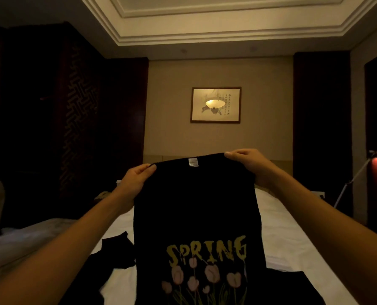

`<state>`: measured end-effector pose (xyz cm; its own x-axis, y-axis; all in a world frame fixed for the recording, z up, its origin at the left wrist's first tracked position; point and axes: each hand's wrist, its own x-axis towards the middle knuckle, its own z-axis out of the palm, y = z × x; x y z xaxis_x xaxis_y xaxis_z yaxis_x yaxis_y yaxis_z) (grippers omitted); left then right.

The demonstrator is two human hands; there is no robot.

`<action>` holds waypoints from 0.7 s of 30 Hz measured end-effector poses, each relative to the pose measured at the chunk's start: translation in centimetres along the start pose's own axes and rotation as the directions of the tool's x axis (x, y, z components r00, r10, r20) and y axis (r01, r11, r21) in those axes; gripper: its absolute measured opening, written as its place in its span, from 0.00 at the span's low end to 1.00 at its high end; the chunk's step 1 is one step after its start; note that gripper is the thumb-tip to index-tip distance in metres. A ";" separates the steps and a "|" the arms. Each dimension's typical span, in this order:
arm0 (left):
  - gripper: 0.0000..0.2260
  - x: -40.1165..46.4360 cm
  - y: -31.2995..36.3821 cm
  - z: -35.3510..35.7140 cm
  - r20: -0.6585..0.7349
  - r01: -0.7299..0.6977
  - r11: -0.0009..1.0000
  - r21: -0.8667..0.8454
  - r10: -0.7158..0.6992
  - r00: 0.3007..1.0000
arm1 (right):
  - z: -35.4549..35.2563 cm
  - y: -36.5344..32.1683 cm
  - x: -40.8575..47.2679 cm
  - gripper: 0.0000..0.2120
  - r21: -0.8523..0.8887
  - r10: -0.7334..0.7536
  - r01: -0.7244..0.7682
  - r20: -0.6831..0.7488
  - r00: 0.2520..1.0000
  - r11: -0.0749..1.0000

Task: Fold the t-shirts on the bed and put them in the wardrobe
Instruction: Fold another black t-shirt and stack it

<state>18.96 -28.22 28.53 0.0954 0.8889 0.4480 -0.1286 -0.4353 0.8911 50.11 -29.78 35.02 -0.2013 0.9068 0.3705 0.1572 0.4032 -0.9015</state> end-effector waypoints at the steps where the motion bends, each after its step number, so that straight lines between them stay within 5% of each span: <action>1: 0.10 0.0 0.4 -0.3 -0.007 -0.030 0.999 0.046 0.030 1.000 | -0.4 0.2 -0.3 0.08 0.018 0.036 -0.038 0.062 0.997 0.999; 7: 0.11 -0.1 3.2 -2.3 -0.013 -0.175 0.954 0.245 0.183 0.983 | -2.0 2.1 -1.4 0.14 0.131 0.025 -0.064 0.282 0.959 0.989; 11: 0.13 0.0 3.9 -2.8 0.021 -0.214 0.920 0.329 0.219 0.975 | -1.3 3.1 -1.2 0.15 0.136 -0.014 -0.011 0.176 0.984 0.991; 19: 0.19 -0.1 3.5 -4.1 0.204 -0.139 0.918 0.371 0.066 0.977 | 0.1 4.1 -0.4 0.15 0.229 0.004 0.012 -0.070 0.998 0.973; 21: 0.11 -0.2 2.8 -4.3 0.270 -0.151 0.912 0.382 0.046 0.962 | 0.4 4.0 -0.4 0.10 0.279 -0.007 0.039 -0.113 0.994 0.960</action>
<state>14.34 -28.99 30.65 0.3519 0.7966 0.4916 0.2451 -0.5853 0.7729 50.43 -28.52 31.16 -0.0914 0.9120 0.3998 -0.1264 0.3876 -0.9131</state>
